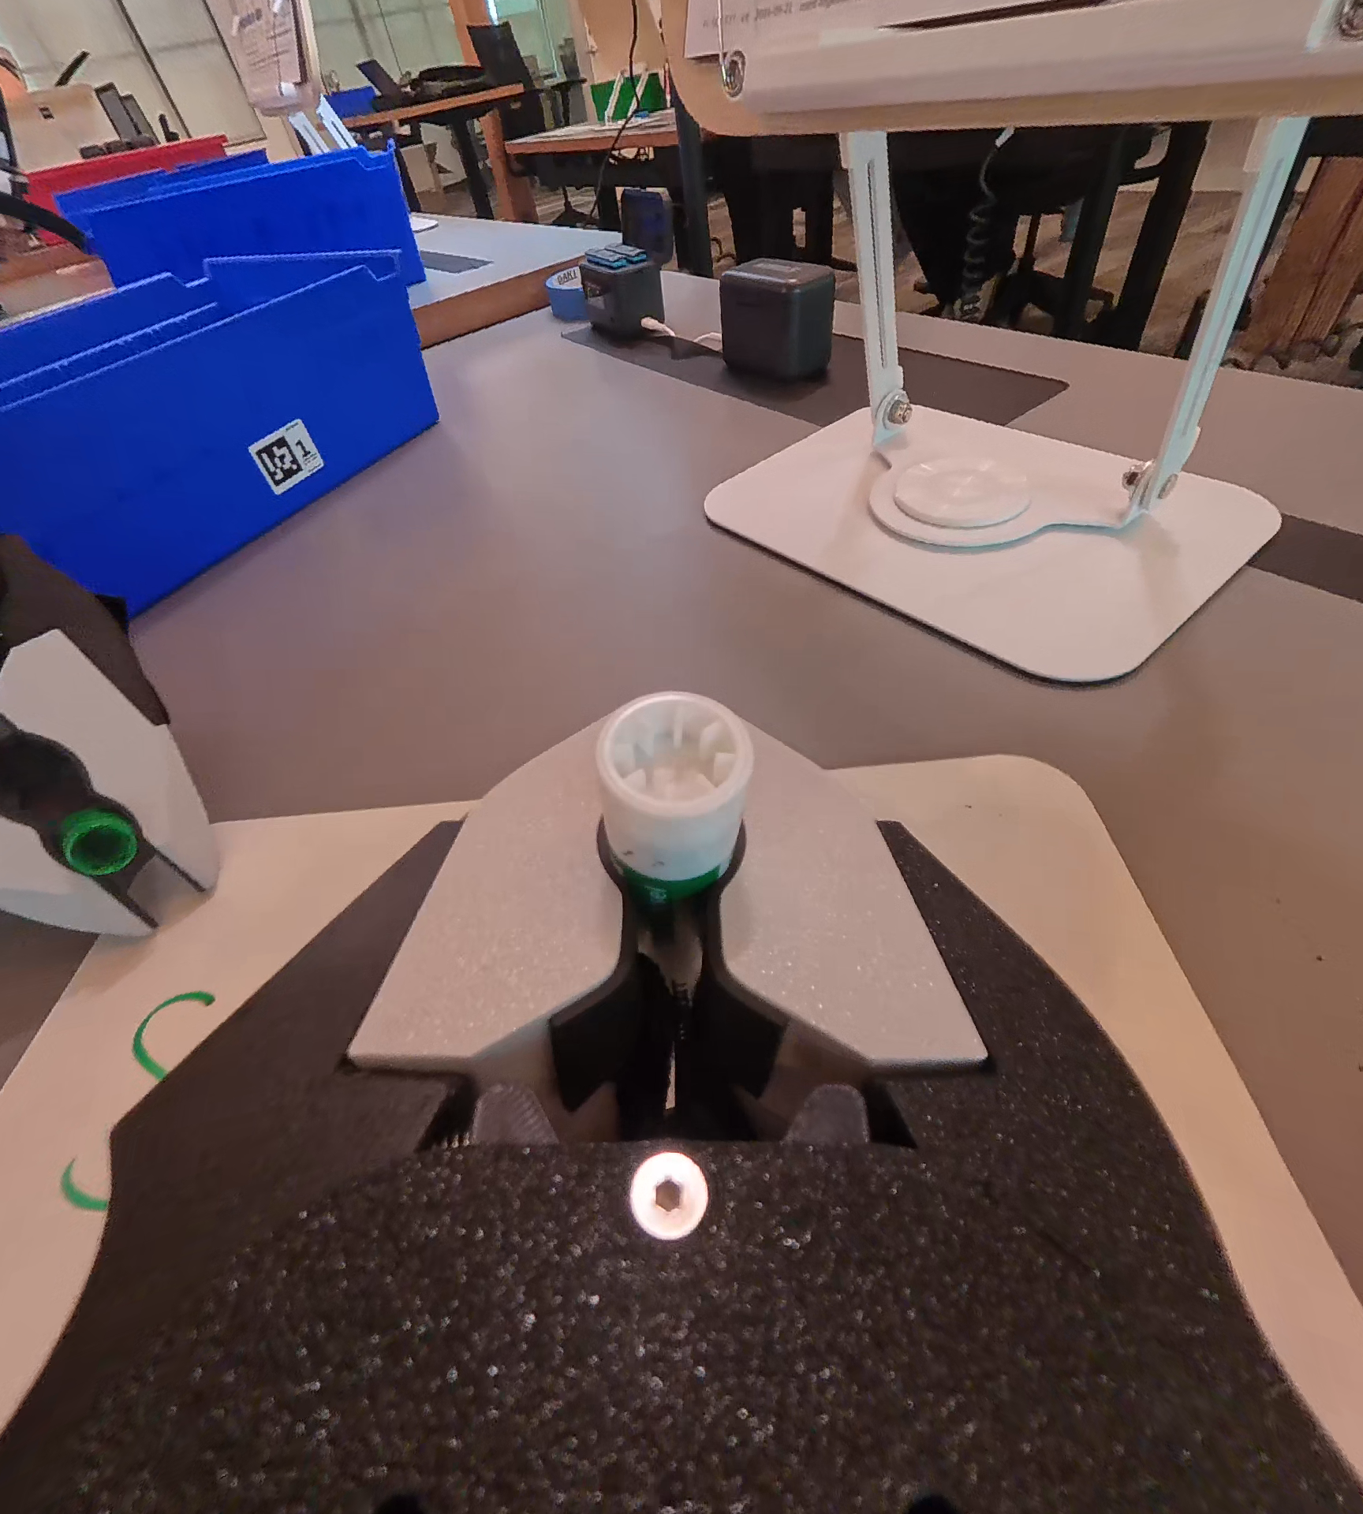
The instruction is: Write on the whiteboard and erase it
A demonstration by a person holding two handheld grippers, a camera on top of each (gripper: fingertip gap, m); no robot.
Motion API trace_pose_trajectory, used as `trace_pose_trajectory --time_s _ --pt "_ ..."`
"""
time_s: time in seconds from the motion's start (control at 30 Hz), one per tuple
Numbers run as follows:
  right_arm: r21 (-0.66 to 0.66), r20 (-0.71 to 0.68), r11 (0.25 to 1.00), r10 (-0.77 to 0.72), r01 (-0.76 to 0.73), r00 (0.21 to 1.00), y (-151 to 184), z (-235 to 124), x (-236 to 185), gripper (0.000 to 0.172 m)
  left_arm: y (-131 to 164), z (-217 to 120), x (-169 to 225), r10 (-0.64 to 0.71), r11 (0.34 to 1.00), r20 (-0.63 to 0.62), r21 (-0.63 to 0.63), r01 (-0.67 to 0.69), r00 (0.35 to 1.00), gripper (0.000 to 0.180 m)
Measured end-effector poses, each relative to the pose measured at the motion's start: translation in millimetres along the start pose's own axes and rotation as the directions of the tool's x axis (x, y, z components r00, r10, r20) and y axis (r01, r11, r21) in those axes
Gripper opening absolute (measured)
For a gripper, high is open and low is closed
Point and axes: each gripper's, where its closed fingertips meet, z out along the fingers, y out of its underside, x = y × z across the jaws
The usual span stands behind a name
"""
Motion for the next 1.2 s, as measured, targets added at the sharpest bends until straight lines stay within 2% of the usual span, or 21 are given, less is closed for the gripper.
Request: trace_pose_trajectory --time_s 0.23,0.5,0.6,0.7,0.97,1.2 --pt "-0.036 -0.04 0.999 -0.023 0.022 0.999 6 -20 12 0.011 0 0 0 0.003 1.0 0.003 -0.001 -0.003 1.0 0.015" --pt "0.002 -0.032 1.0 -0.025 0.025 0.999 -10 18 30 0.011 0 0 0 -0.006 1.0 -0.004 0.001 0.006 1.0 0.015" --pt "0.041 -0.07 0.999 -0.018 0.021 0.997 -19 12 43 0.011 0 0 0 -0.009 1.0 -0.006 0.001 0.009 1.0 0.015" --pt "0.022 -0.102 1.0 -0.015 0.017 0.995 -13 8 56 0.011 0 0 0 -0.007 1.0 -0.005 0.001 0.007 1.0 0.015" --pt "0.02 -0.095 0.999 0.049 -0.047 0.994 2 -23 32 0.011 0 1 0 -0.002 1.0 0.0 0.0 0.002 1.0 0.015" --pt "0.035 -0.085 0.999 0.004 -0.001 0.996 -8 5 33 0.011 0 1 0 -0.003 1.0 0.0 0.001 0.003 1.0 0.015"
